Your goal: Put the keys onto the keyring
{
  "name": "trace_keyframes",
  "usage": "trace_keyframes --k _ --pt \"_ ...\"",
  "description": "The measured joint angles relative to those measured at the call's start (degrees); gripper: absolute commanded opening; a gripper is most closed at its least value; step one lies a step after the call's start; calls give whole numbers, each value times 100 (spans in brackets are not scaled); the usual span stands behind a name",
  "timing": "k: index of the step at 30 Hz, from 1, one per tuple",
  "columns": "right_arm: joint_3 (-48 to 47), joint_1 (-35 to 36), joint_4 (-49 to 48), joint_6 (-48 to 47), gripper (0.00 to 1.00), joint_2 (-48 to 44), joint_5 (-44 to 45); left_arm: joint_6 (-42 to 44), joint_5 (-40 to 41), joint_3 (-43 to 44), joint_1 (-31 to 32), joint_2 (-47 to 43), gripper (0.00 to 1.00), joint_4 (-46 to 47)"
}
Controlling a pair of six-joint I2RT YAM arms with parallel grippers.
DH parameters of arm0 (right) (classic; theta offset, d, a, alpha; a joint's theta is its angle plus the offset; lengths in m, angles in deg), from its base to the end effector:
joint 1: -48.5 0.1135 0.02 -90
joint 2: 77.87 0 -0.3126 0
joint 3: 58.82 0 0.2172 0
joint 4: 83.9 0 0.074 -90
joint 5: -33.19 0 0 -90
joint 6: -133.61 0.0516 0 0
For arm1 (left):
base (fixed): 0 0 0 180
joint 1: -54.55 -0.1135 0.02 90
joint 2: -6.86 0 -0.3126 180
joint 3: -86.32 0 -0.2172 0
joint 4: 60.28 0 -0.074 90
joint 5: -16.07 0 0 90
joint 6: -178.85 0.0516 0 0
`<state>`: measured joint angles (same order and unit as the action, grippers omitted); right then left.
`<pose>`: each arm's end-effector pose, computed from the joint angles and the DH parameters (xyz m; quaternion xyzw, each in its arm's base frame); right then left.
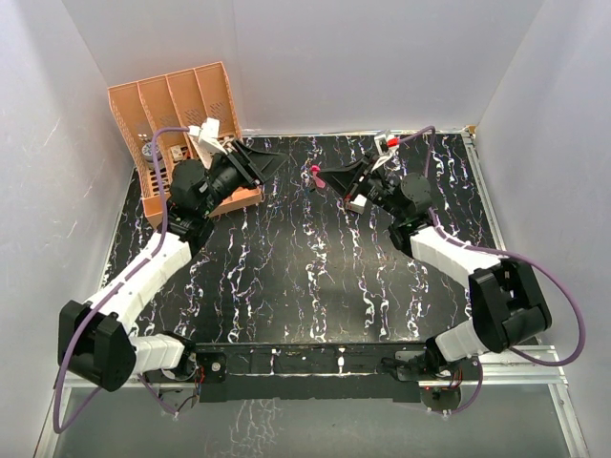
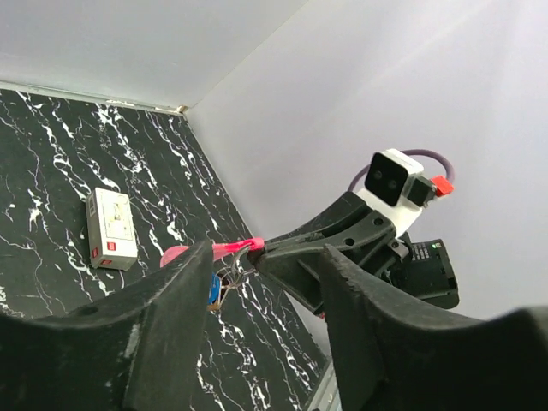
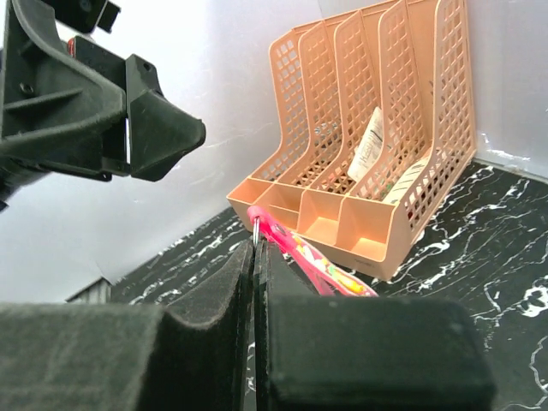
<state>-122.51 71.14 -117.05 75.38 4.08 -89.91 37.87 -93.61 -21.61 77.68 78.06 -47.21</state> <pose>0.2621 0.1399 0.3851 -0.1786 0.6004 0.5018 0.5965 0.2281 -0.1163 0.4423 -0.0154 0.6216 -0.5517 0.5559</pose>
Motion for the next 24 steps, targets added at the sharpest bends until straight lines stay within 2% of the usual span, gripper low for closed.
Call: trace_keyframes --k 3,8,15,24 --pt "74 -68 -411 409 0 179 -20 20 -70 -44 0 98 40 166" --pt "144 -114 -1043 1010 0 420 -127 37 -361 -44 0 483 36 404" --pt "151 -197 -1871 1707 0 699 -332 -26 -828 -42 0 979 34 839" --pt "151 -214 -2280 2103 0 769 -463 -72 -1233 -44 4 1049 32 1469"
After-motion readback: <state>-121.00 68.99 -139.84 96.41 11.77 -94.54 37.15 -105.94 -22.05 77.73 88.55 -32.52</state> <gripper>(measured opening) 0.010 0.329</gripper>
